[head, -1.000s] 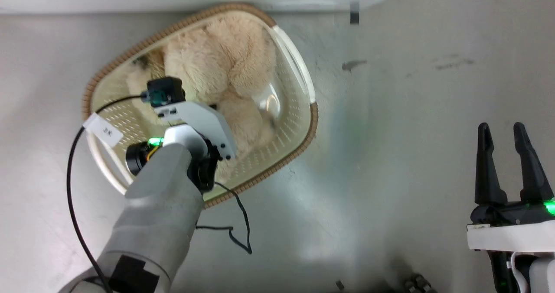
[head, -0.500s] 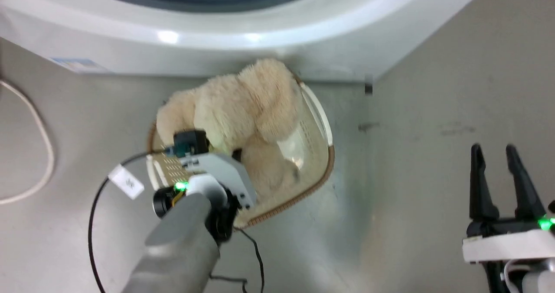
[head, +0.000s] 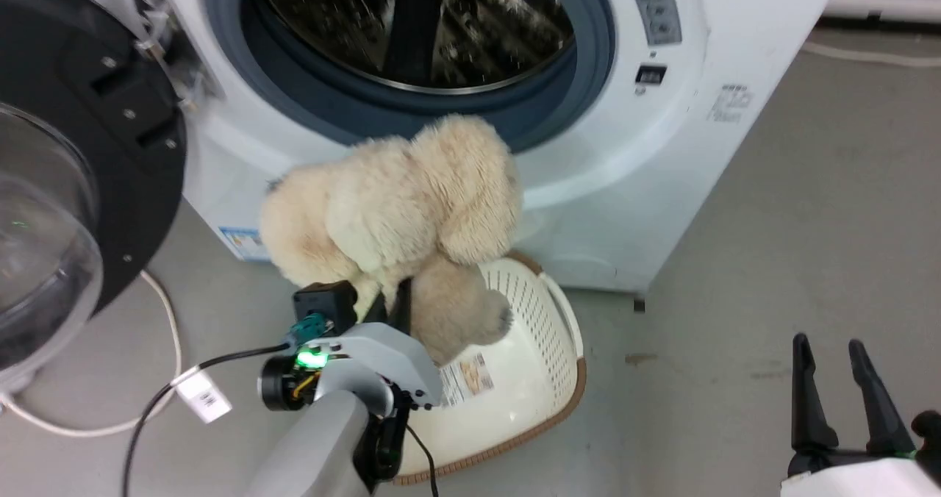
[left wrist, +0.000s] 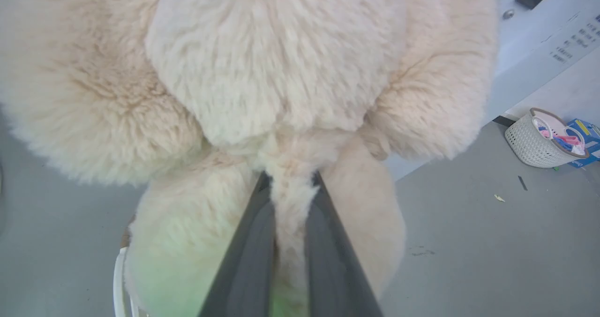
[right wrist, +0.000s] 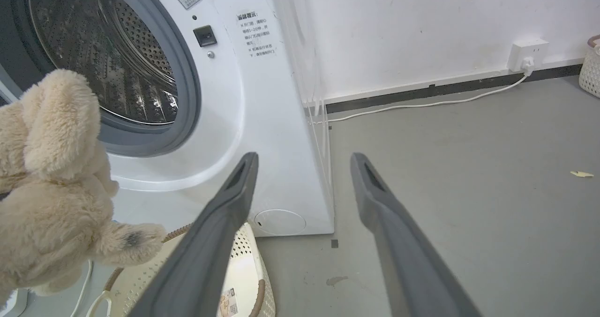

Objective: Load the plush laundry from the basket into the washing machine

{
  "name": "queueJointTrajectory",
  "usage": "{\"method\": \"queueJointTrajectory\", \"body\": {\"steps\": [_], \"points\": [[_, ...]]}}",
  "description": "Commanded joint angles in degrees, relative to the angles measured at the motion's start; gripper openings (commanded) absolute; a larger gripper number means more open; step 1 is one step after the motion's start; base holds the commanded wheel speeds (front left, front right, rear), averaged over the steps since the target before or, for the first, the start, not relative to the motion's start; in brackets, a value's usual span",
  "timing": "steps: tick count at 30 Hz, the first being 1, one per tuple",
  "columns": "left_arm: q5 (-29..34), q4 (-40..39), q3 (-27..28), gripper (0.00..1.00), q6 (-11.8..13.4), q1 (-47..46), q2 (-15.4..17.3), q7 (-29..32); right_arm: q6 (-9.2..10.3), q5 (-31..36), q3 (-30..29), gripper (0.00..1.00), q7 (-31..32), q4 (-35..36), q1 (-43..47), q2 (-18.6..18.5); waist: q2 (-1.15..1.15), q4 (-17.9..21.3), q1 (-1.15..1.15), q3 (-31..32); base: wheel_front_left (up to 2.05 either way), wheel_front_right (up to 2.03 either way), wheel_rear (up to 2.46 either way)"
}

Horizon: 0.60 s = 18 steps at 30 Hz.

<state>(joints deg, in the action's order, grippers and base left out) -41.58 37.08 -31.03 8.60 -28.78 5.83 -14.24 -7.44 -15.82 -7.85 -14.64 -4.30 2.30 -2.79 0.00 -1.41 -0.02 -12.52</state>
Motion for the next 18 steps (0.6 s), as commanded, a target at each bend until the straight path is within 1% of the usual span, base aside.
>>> {"method": "queueJointTrajectory", "body": {"steps": [1,2,4,5,9,10,13,18], "points": [[2.18,-3.7,1.34,0.0,0.84,1.57,0.71,-0.72,-0.05,-0.56,0.04,1.0,0.2,-0.19,1.13,-0.09,0.0,-0.19,0.02,2.3,0.0,0.0,0.0],[2.18,-3.7,1.34,0.0,0.84,1.57,0.71,-0.72,-0.05,-0.56,0.04,1.0,0.2,-0.19,1.13,-0.09,0.0,-0.19,0.02,2.3,0.0,0.0,0.0],[5.82,-9.49,3.45,0.0,2.03,4.35,1.21,-0.73,-0.05,-1.03,0.06,1.0,0.15,-0.33,1.95,-0.09,0.0,0.01,0.02,3.61,0.0,0.0,0.0],[5.82,-9.49,3.45,0.0,2.03,4.35,1.21,-0.73,-0.05,-1.03,0.06,1.0,0.15,-0.33,1.95,-0.09,0.0,0.01,0.02,3.61,0.0,0.0,0.0],[10.65,-15.63,6.27,0.0,2.82,6.68,1.13,-0.74,-0.05,-1.44,0.46,1.0,0.1,-0.27,2.6,-0.09,0.0,0.57,0.02,4.3,0.0,0.0,0.0],[10.65,-15.63,6.27,0.0,2.82,6.68,1.13,-0.74,-0.05,-1.44,0.46,1.0,0.1,-0.27,2.6,-0.09,0.0,0.57,0.02,4.3,0.0,0.0,0.0],[12.87,-17.02,7.66,0.0,2.47,6.43,0.95,-0.75,-0.05,-1.43,0.53,1.0,0.09,0.07,2.46,-0.09,0.0,1.04,0.02,3.72,0.0,0.0,0.0],[16.45,-16.5,10.87,0.0,0.48,2.63,0.72,-0.75,-0.05,-0.84,0.5,1.0,0.4,1.06,1.15,-0.09,0.0,2.48,0.02,0.48,0.0,0.0,0.0]]}}
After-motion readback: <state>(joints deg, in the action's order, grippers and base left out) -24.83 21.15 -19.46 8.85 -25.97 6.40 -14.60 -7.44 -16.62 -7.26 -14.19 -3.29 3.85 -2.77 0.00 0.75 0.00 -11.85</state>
